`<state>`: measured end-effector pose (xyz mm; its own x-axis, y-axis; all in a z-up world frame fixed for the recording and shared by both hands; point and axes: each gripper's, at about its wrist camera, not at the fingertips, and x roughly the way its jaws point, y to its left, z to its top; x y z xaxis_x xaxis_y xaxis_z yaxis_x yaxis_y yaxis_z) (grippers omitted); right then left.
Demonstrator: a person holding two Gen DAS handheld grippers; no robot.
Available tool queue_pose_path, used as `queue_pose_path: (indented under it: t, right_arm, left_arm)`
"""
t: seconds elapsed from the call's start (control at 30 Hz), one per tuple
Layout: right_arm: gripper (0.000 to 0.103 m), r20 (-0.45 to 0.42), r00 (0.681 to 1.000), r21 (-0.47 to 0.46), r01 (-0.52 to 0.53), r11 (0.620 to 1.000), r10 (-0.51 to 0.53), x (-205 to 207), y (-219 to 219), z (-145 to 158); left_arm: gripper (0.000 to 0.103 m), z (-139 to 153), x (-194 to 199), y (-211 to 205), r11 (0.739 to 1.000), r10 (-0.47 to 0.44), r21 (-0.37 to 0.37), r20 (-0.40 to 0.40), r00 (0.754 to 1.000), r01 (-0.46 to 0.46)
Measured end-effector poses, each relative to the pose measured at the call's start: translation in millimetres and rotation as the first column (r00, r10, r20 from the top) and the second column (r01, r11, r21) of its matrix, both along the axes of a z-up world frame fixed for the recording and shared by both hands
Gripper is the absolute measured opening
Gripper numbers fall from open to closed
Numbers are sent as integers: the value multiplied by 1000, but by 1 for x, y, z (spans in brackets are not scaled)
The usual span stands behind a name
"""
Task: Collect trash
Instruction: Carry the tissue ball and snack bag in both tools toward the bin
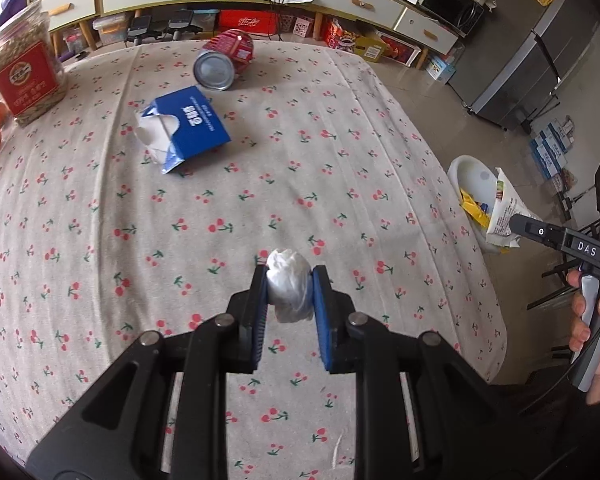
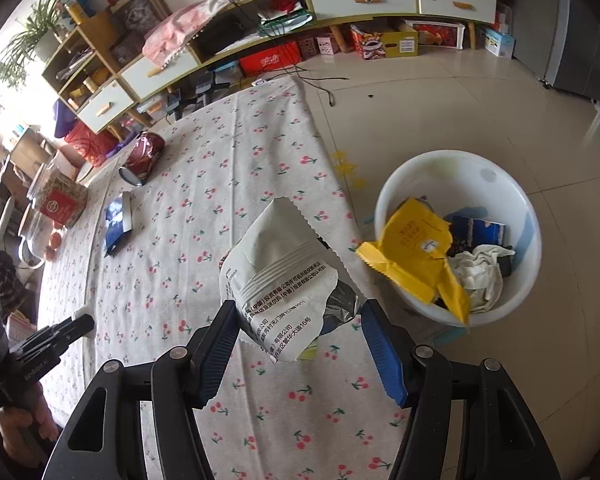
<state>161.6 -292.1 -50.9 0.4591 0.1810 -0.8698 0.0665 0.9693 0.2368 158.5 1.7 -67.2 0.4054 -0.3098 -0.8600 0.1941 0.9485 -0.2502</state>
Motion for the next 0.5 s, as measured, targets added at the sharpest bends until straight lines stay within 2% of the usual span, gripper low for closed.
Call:
queue_pose_path:
  t: [0.5]
  right_arm:
    - [64, 10, 985, 32, 173, 984, -173, -15, -112, 2]
  left_arm:
    - [23, 2, 19, -110, 988, -157, -1, 4, 988, 157]
